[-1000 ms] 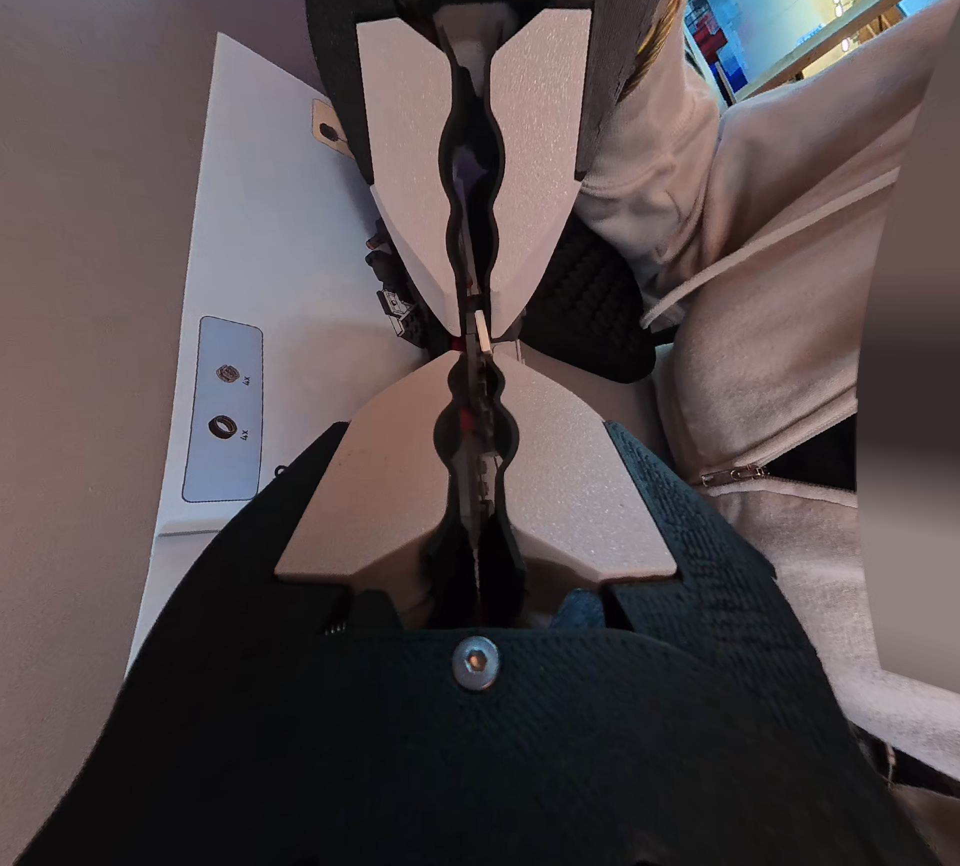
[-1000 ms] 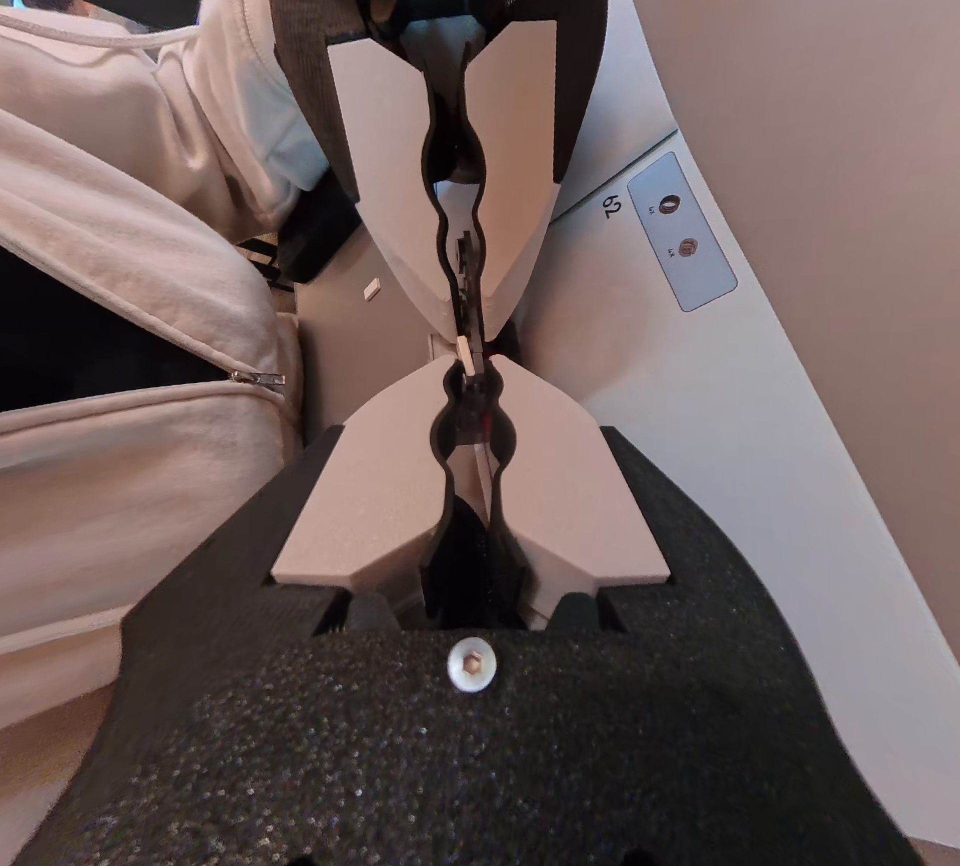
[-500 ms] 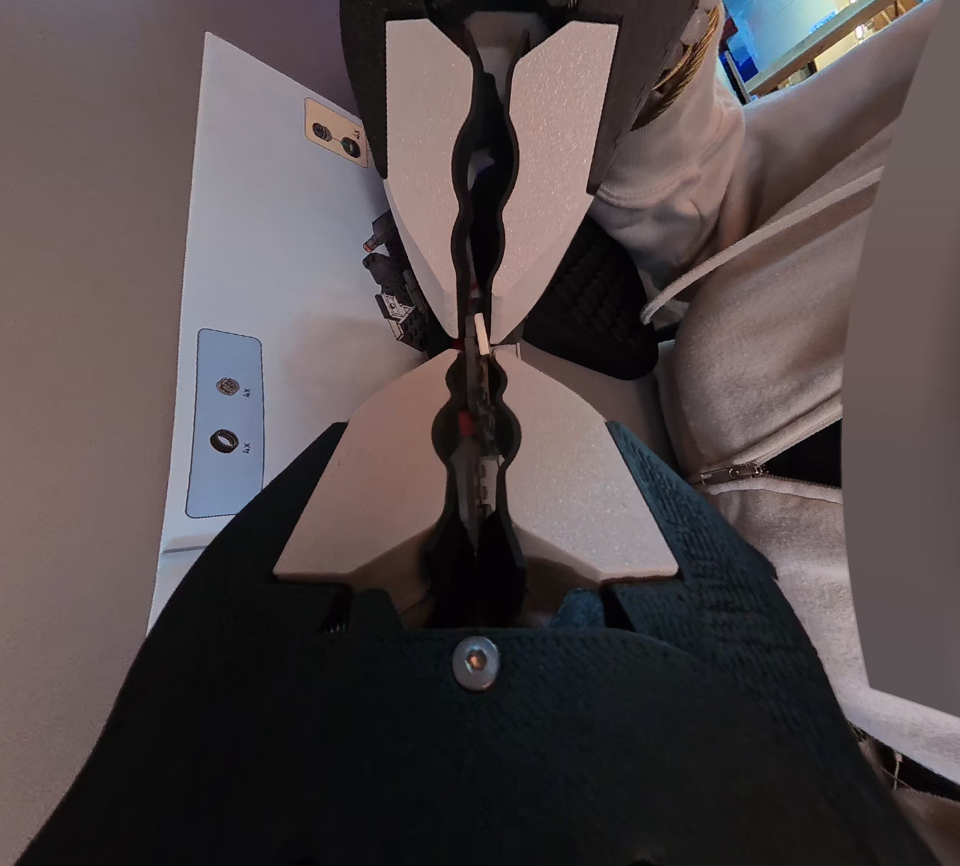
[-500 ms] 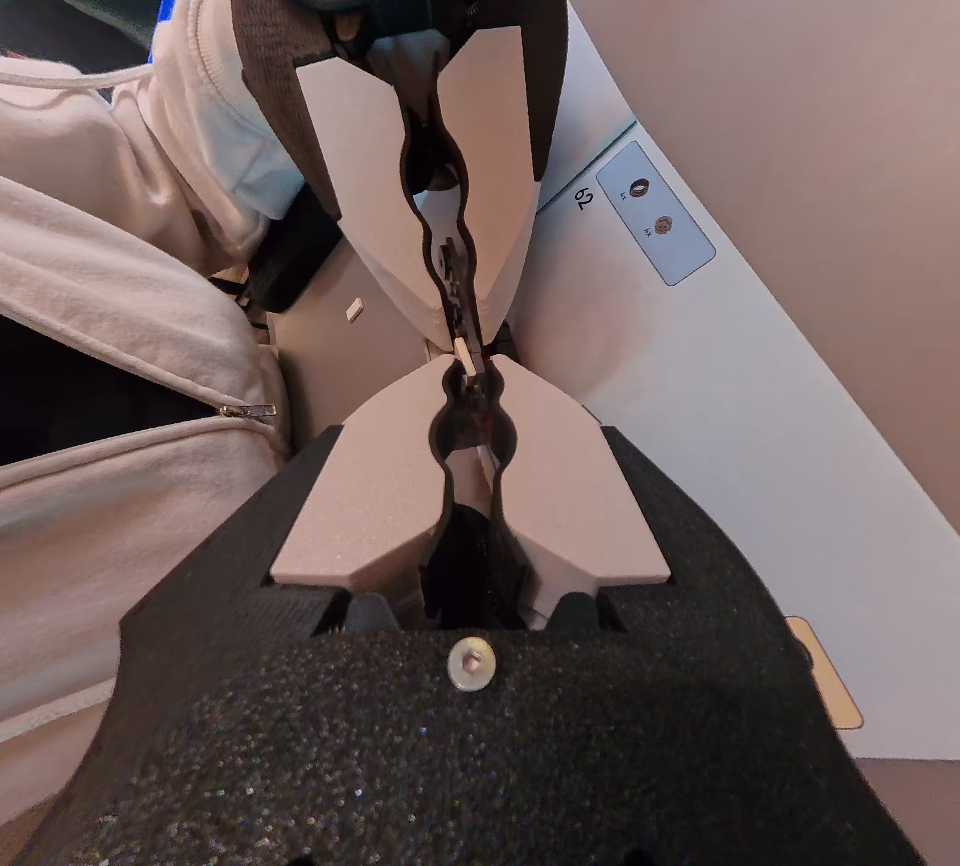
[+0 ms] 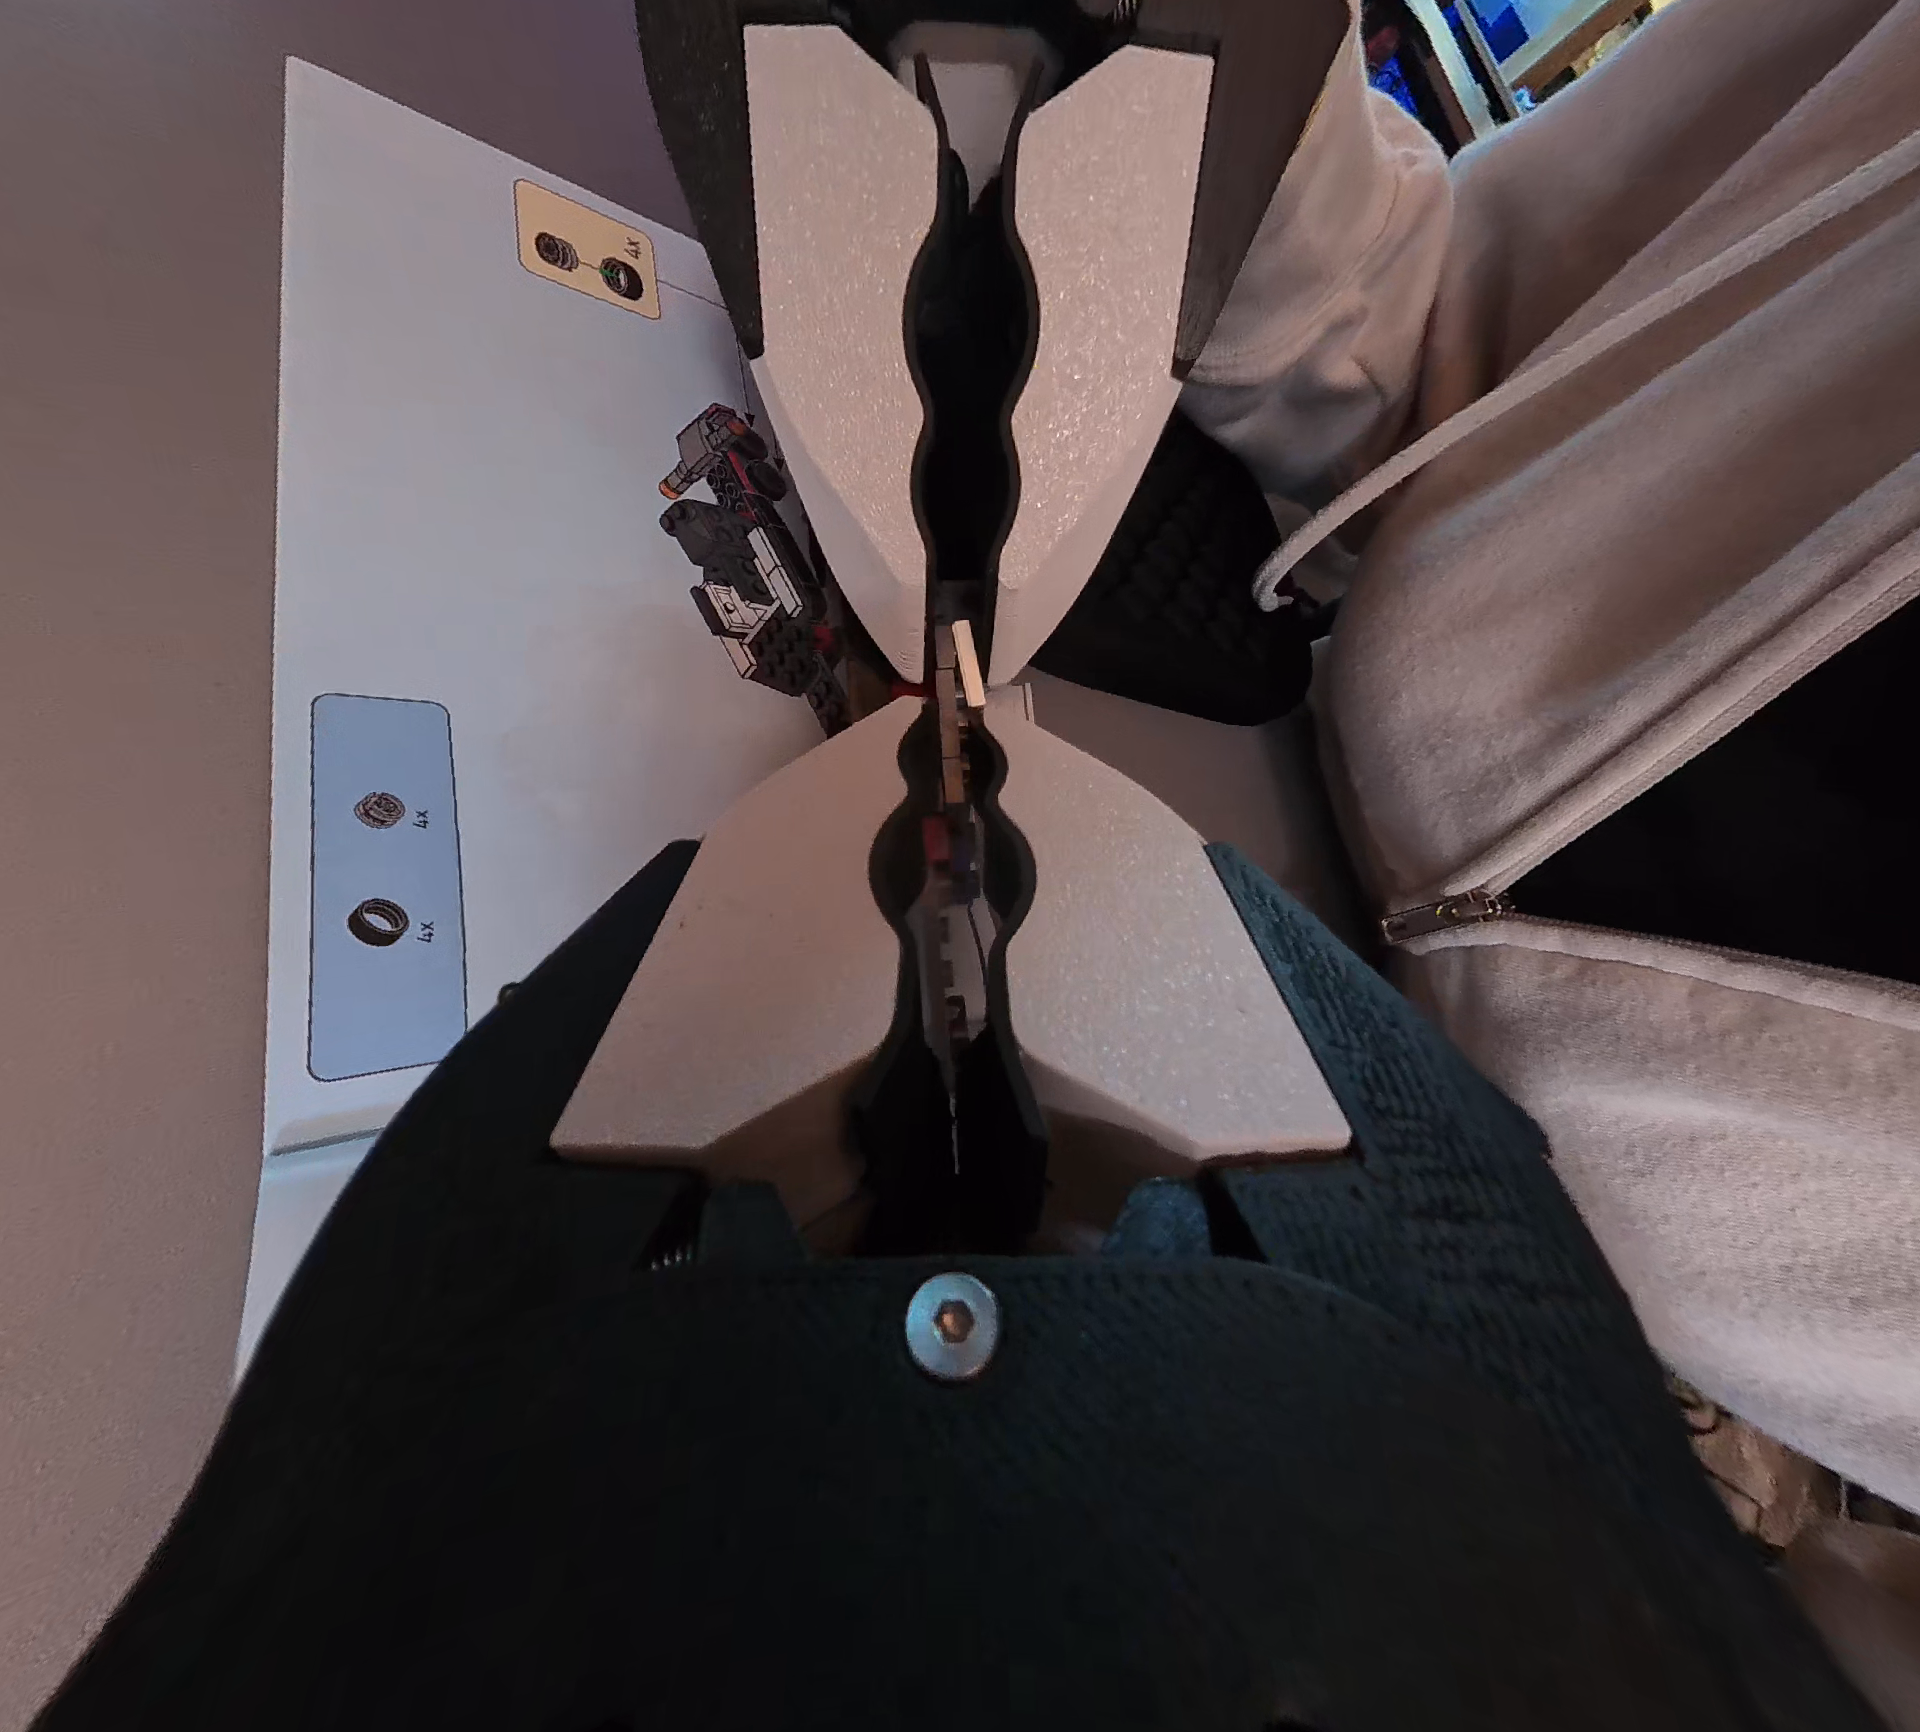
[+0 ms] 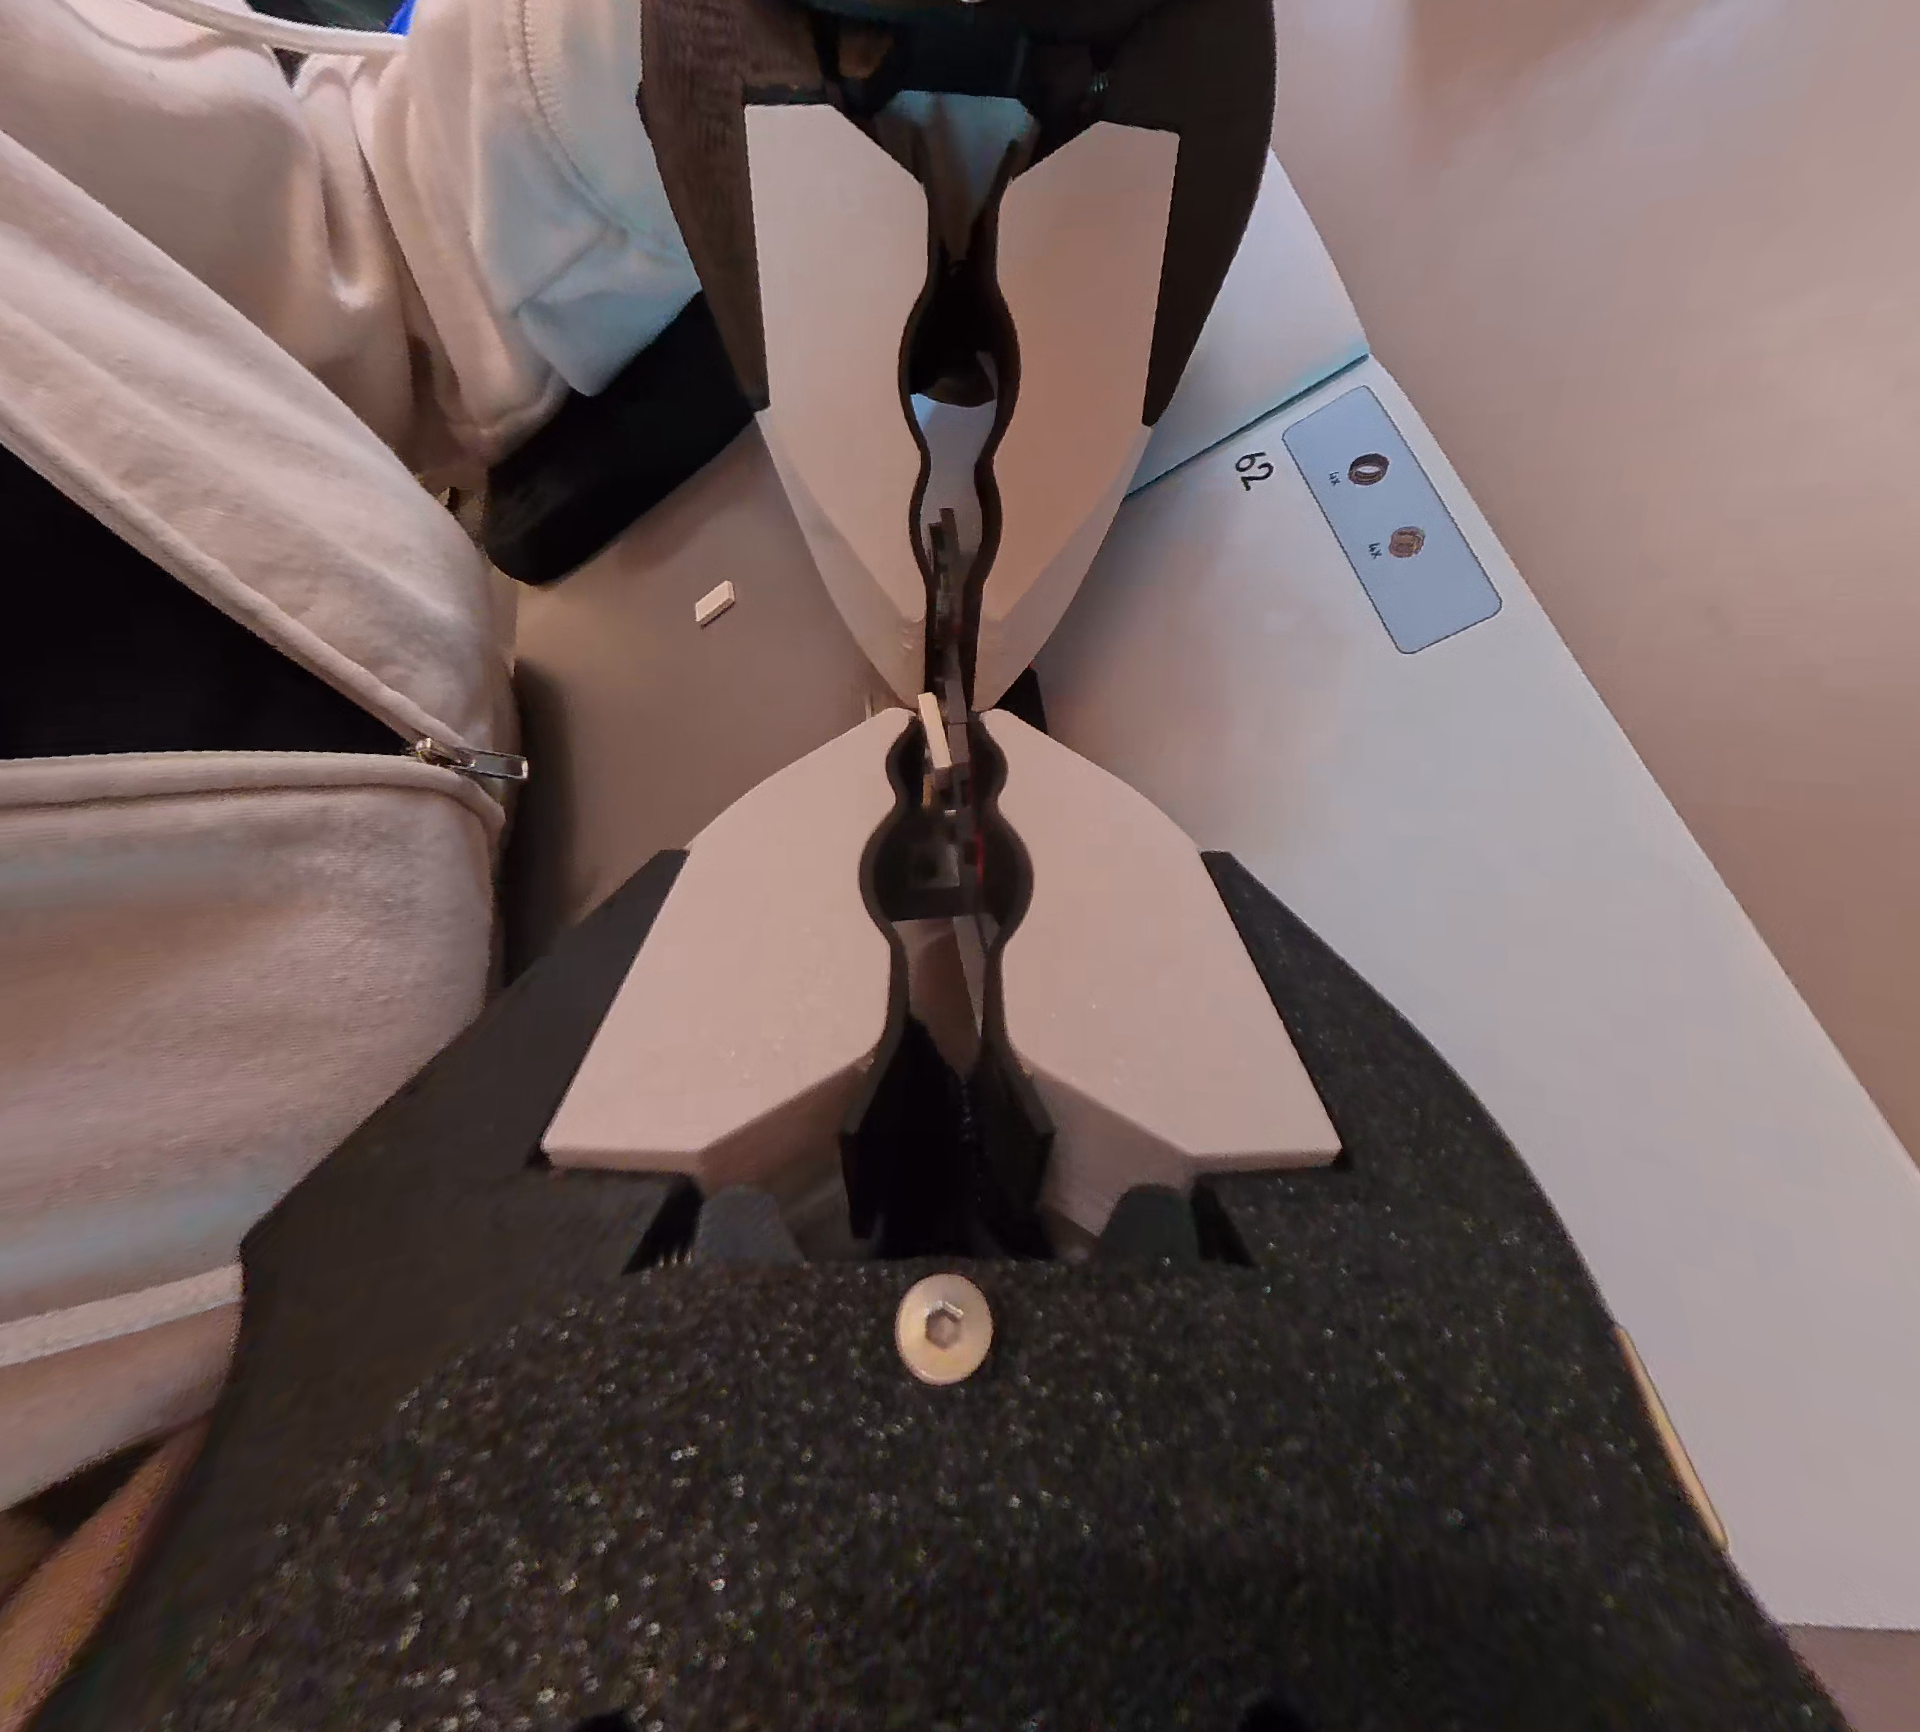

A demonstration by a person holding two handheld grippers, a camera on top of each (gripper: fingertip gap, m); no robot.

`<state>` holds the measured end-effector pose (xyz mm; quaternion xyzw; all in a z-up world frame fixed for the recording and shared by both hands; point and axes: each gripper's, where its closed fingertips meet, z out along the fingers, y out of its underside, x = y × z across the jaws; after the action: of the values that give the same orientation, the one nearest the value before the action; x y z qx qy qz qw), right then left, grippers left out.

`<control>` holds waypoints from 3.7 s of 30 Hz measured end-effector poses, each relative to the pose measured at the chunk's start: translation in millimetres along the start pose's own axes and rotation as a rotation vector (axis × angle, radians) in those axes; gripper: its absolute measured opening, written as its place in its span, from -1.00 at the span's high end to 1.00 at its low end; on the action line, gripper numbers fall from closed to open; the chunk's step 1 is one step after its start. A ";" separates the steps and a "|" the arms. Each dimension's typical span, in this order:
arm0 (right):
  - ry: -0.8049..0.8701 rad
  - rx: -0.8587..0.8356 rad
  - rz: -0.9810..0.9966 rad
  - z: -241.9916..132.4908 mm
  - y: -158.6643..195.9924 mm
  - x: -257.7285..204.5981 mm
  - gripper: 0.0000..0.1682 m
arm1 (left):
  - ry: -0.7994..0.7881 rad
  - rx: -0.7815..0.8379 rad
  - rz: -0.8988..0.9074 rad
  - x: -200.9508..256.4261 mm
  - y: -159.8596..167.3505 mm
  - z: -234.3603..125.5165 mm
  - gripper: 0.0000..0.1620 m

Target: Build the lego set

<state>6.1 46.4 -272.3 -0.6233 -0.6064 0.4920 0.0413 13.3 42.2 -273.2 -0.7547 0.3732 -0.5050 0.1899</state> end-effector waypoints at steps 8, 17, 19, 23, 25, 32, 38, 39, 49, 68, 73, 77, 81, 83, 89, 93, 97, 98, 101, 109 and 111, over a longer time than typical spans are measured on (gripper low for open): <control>0.032 0.009 -0.058 0.2 1.4 -1.9 0.91 | 0.033 -0.010 0.007 2.3 4.2 -0.7 0.93; 0.083 0.076 0.043 0.5 0.0 1.5 0.92 | 0.021 0.010 0.002 0.1 1.9 -0.3 0.94; 0.085 0.077 0.047 0.9 -0.2 1.1 0.92 | 0.019 0.010 0.004 0.2 1.8 0.1 0.94; 0.079 0.057 -0.002 0.9 0.5 0.0 0.92 | 0.019 0.001 0.016 0.5 2.4 0.2 0.94; 0.072 0.043 -0.012 0.8 0.7 -0.1 0.92 | 0.023 -0.006 0.017 0.3 2.4 0.3 0.93; 0.105 0.013 -0.083 -10.4 -1.9 -0.1 0.86 | 0.026 -0.011 0.017 -0.3 2.7 -1.6 0.93; 0.068 -0.031 -0.113 -0.2 5.7 -2.0 0.92 | 0.042 -0.009 0.035 3.4 1.2 -0.1 0.89; 0.066 -0.028 -0.115 0.5 5.6 -2.2 0.92 | 0.048 -0.005 0.038 4.4 0.3 0.2 0.86; 0.044 -0.030 -0.107 1.5 5.7 -4.9 0.93 | -0.001 0.005 0.148 4.1 -1.3 2.6 0.91; 0.051 -0.002 -0.130 -9.6 0.5 -6.6 0.83 | 0.008 -0.050 0.059 3.7 -0.1 2.0 0.92; 0.035 -0.045 -0.130 0.1 2.3 -5.5 0.93 | 0.026 -0.048 0.054 5.5 -0.3 4.0 0.92; 0.009 -0.037 -0.007 -4.5 -4.5 1.2 0.93 | 0.041 0.025 0.001 3.0 -9.9 -5.1 0.83; -0.067 -0.092 0.158 -4.8 -3.4 12.3 0.93 | -0.036 0.134 0.007 5.2 -25.0 -37.1 0.71; -0.042 -0.112 0.193 -5.9 -3.7 23.2 0.91 | -0.115 0.153 0.008 6.4 -25.6 -53.2 0.67; -0.059 -0.177 0.208 -9.5 -5.6 34.7 0.84 | -0.340 0.157 0.020 29.3 -7.5 -82.4 0.66; 0.002 -0.072 0.109 -23.2 -25.4 28.1 0.79 | -0.437 0.106 0.001 52.8 27.9 -80.5 0.66; 0.148 0.085 -0.242 -34.4 -53.6 -12.6 0.65 | -0.514 0.089 -0.060 70.3 67.1 -74.5 0.66; 0.127 0.081 -0.324 -24.4 -51.9 -34.2 0.58 | -0.517 0.113 -0.075 75.7 72.3 -73.1 0.66; -0.031 -0.063 -0.476 34.2 -19.0 -92.3 0.54 | -0.561 0.170 -0.096 85.6 85.5 -74.2 0.66; 0.011 -0.268 -0.544 121.6 22.1 -90.0 0.67 | -0.626 0.236 -0.085 103.0 99.9 -74.1 0.66; 0.053 -0.283 -0.567 123.2 23.4 -86.7 0.68 | -0.666 0.226 -0.082 101.6 104.5 -76.3 0.66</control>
<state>-39.8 -95.9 -301.8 -0.4415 -0.8172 0.3553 0.1053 -73.1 -95.5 -247.7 -0.8666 0.2020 -0.2762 0.3631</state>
